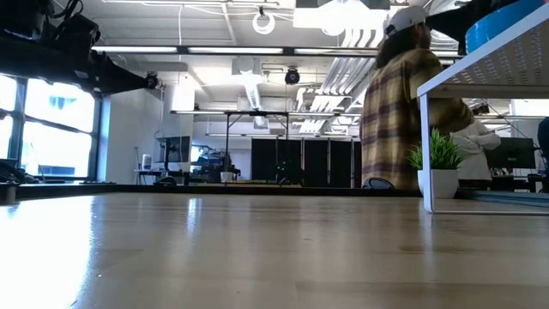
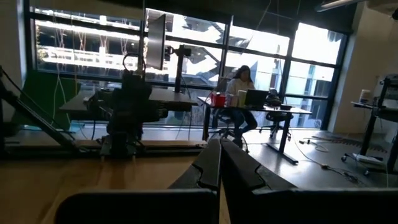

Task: Pick & Place Mini bowls
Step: Return to Home Position

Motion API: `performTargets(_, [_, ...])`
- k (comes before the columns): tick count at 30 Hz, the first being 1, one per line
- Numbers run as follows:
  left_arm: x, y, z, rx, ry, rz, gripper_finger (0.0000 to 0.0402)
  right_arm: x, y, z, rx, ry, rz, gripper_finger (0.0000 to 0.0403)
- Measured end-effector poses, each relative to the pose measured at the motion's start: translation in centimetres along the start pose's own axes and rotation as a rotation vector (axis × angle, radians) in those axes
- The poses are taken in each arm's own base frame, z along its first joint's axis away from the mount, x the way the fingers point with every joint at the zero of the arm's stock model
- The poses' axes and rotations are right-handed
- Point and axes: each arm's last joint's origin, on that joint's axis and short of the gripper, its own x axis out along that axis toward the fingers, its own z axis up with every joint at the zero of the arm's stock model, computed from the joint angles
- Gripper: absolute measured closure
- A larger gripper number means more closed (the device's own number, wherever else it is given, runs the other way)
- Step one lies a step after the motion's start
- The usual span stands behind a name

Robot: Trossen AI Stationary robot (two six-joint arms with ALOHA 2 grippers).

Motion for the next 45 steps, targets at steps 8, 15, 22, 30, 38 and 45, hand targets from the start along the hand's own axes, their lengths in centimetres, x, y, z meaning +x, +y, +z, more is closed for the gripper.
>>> performTargets(8, [0.0,0.0,0.0,0.015,0.001,0.008,0.0401,2.2,-0.7,-1.2,-0.065,0.117,0.008,0.0403])
performTargets(15, [0.0,0.0,-0.2,0.013,0.023,0.008,0.0401,3.0,-1.0,-2.1,-0.077,0.185,0.028,0.0403])
performTargets(22, [0.0,0.0,-0.2,0.017,0.025,0.011,0.0401,3.0,-1.2,-1.9,-0.145,0.172,-0.016,0.0403])
performTargets(30, [0.0,0.0,-0.2,0.016,0.025,0.011,0.0401,3.1,-1.3,-1.6,-0.183,0.147,-0.052,0.0403])
performTargets(38, [0.0,0.0,-0.2,0.006,0.025,0.009,0.0401,3.3,-1.3,-2.5,-0.134,0.233,-0.031,0.0403])
performTargets(45, [0.0,0.0,-0.4,-0.003,0.042,0.0,0.0401,3.3,-0.6,-2.5,-0.052,0.225,0.065,0.0403])
